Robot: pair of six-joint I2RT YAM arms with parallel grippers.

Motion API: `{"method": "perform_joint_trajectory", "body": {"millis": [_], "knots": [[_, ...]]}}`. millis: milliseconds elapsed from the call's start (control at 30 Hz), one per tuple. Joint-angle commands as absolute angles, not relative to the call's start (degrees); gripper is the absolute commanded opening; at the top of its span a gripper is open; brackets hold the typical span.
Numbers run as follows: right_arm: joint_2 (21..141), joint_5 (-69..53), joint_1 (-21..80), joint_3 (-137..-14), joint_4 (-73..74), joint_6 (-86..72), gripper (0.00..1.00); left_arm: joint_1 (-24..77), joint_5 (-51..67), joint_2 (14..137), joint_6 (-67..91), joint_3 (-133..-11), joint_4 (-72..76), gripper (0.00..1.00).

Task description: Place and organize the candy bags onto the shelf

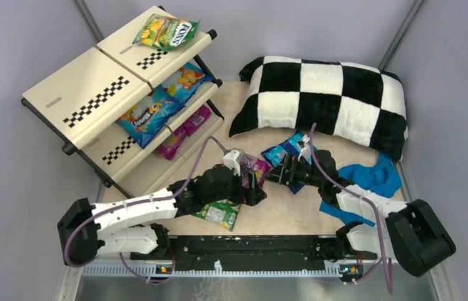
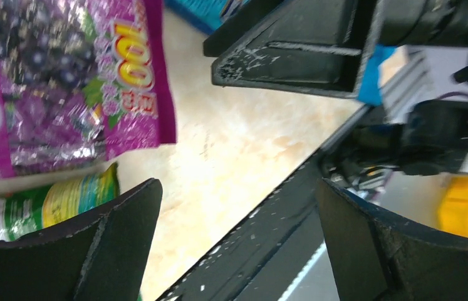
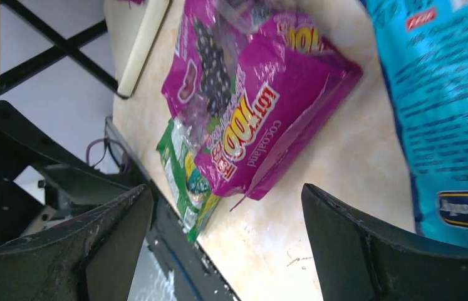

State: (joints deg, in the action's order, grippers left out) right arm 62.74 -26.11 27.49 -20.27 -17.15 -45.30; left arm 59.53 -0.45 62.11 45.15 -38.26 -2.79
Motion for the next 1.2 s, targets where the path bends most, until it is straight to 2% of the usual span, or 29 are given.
{"method": "perform_joint_trajectory", "body": {"millis": [0,167,367,500,700,867,1000,1167], "knots": [[70.61,-34.67,26.69,-19.37,-30.43,-50.82,0.84,63.87,-12.85,66.36,44.87,-41.71,-8.13,0.98],[78.64,-35.99,24.14,-20.15,-35.14,-51.51,0.73,66.99,-18.77,71.7,43.45,-45.26,-13.92,0.99],[87.87,-38.86,23.97,-21.61,-42.26,-53.42,0.59,66.99,-22.27,74.4,46.36,-43.78,-13.77,0.99],[90.58,-39.67,24.07,-20.33,-47.69,-55.59,0.39,66.2,-25.59,75.67,44.53,-43.34,-11.75,0.99],[91.58,-40.31,24.09,-18.44,-52.65,-58.15,0.18,58.76,-19.98,76.68,41.54,-41.19,-4.94,0.98],[94.52,-41.85,24.9,-17.53,-60.56,-62.65,0.09,55.08,-17.59,76.46,38.8,-40.64,-2.13,0.98],[95.35,-42.19,26.0,-15.41,-67.18,-66.17,0.01,54.76,-16.62,75.66,38.27,-42.1,-5.89,0.99],[94.39,-42.36,26.88,-13.72,-67.41,-65.06,0.02,55.92,-10.62,70.19,40.04,-40.17,-7.82,0.99]]}}
